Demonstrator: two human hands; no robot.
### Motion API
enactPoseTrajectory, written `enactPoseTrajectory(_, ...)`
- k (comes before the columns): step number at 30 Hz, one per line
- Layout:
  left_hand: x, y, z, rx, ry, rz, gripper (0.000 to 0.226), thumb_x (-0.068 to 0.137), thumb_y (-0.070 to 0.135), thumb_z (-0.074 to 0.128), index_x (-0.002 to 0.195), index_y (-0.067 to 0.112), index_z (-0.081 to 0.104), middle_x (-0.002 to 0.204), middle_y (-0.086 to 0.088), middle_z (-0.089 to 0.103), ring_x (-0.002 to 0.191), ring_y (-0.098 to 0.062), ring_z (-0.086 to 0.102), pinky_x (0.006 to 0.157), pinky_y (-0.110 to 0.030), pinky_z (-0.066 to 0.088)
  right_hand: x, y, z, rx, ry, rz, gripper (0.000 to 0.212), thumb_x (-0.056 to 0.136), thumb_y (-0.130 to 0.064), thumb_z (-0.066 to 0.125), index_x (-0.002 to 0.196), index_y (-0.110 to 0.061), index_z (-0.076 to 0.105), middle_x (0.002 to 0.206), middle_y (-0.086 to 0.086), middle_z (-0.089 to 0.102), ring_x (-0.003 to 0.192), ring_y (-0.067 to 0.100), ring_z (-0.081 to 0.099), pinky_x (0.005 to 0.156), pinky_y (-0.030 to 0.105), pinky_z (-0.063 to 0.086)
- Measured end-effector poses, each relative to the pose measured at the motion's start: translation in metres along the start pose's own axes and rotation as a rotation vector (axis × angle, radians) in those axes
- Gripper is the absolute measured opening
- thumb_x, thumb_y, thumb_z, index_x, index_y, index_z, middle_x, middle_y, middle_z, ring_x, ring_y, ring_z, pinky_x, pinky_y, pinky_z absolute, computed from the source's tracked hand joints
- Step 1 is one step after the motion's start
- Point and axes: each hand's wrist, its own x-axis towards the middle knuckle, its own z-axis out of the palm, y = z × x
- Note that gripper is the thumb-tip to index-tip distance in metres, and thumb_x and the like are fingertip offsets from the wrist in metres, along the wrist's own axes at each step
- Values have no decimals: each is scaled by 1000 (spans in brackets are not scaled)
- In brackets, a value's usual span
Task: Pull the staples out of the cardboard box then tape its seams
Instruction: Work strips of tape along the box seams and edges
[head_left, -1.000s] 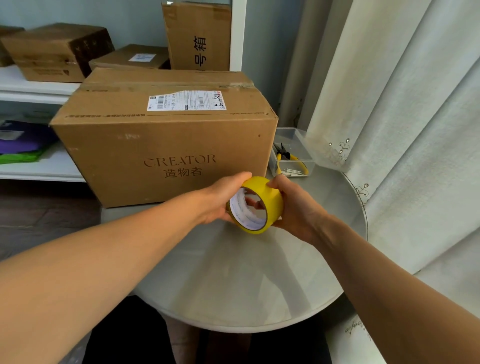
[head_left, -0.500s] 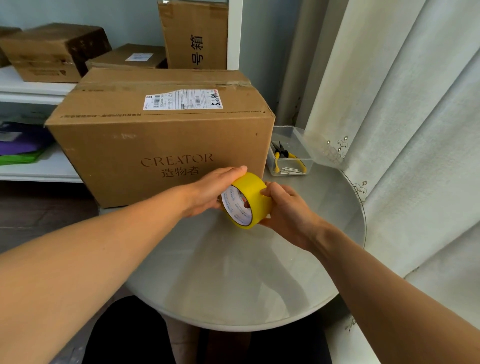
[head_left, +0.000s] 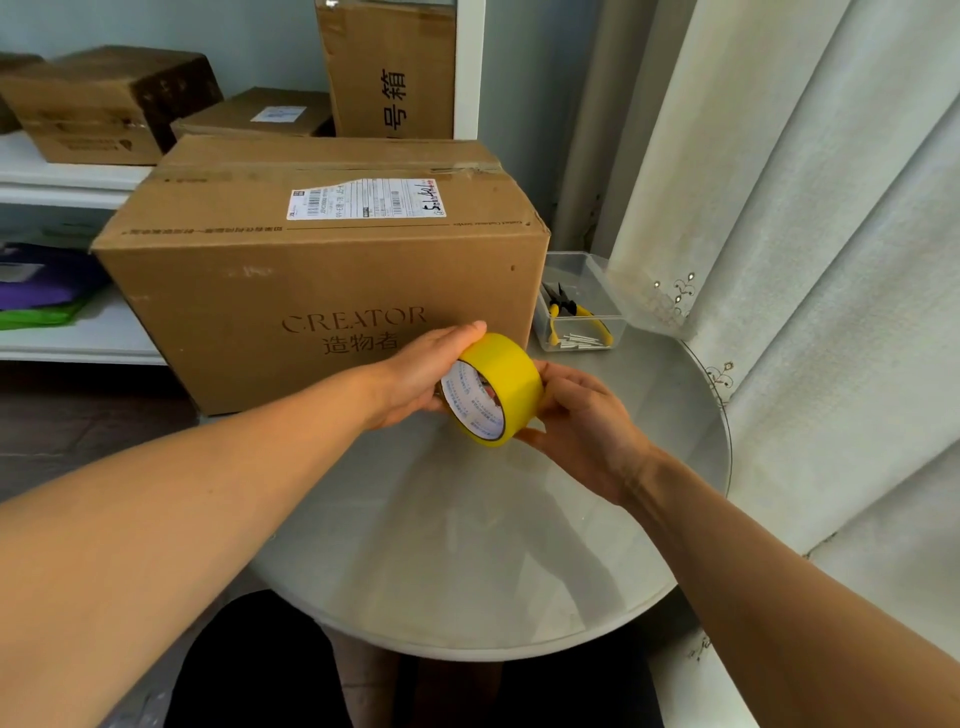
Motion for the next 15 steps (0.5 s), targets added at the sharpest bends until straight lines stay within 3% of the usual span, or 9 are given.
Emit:
enactPoseTrajectory(2, -1, 2, 5, 95, 19, 41, 41, 100, 43, 33, 131, 19, 47, 111, -5, 63, 106, -18, 60, 97, -39, 46, 3, -2, 2, -33, 33, 43, 21, 90, -15, 48, 108, -9, 60, 108, 13, 62, 97, 23, 60, 81, 36, 53)
enactPoseTrajectory(5, -1, 6, 15, 318, 38, 212, 34, 104, 27, 30, 116, 11, 57, 98, 1, 58, 95, -11, 54, 82, -20, 44, 9, -4, 7, -224, 133, 82, 27, 89, -27, 61, 109, -8, 62, 103, 13, 67, 88, 23, 64, 78, 36, 53)
enactPoseTrajectory(9, -2, 8, 18, 313, 14, 275, 35, 104, 24, 29, 116, 13, 61, 104, -1, 61, 94, -7, 56, 77, -13, 46, 8, -9, 6, -232, 91, 24, 39, 83, -37, 65, 108, -7, 68, 105, 13, 70, 89, 23, 65, 83, 39, 52)
enactPoseTrajectory(12, -2, 8, 13, 216, 51, 231, 35, 104, 27, 32, 126, 16, 57, 114, -2, 60, 103, -11, 57, 84, -19, 48, 6, -9, -1, -206, 37, -24, 33, 90, -30, 56, 109, -5, 66, 104, 12, 69, 90, 23, 65, 85, 37, 52)
enactPoseTrajectory(15, -3, 7, 8, 64, -13, -17, 39, 100, 42, 36, 130, 21, 49, 121, -5, 61, 114, -20, 58, 99, -36, 46, 5, -3, -4, -145, 36, -21, 30, 92, -23, 52, 110, -2, 64, 106, 15, 68, 93, 24, 63, 92, 37, 49)
